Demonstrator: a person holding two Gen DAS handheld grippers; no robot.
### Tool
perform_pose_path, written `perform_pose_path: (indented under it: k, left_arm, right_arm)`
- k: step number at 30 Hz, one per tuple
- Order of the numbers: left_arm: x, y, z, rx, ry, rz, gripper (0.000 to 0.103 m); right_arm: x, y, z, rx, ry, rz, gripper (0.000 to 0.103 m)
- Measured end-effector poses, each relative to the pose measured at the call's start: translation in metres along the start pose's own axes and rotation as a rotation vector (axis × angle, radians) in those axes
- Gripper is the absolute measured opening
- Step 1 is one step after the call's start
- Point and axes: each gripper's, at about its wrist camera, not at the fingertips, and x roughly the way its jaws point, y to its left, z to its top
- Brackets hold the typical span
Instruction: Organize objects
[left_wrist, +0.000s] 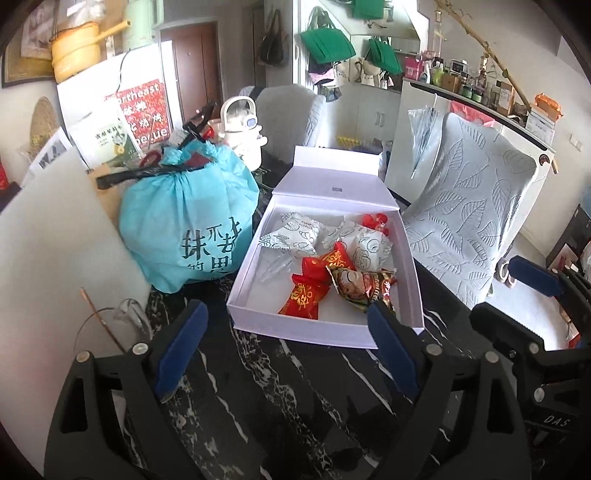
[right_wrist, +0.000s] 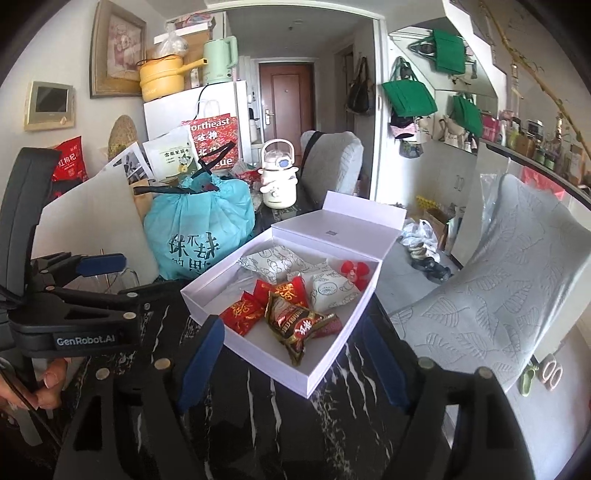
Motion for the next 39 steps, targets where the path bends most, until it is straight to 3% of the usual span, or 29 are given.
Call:
perform_pose_path:
  k: [17,29,39]
  left_arm:
    - [-0.05,-0.01,-0.027,0.039,-0.046,0.044,0.09]
    - [-0.053,-0.013,-0.037,0.038,0.042,0.043,0.09]
    - [-0.055,-0.015,-0.038,0.057,0.046,0.041,0.09]
  right_arm:
    - [-0.041,0.009,-0.023,0.03,-0.004,-0.018,0.079]
    - [-0.047,0.009,-0.03,0.051,0.032,-0.038,0.081]
    - [-0.039,0.005,-0.03,0.069,0.061,-0.034,0.081]
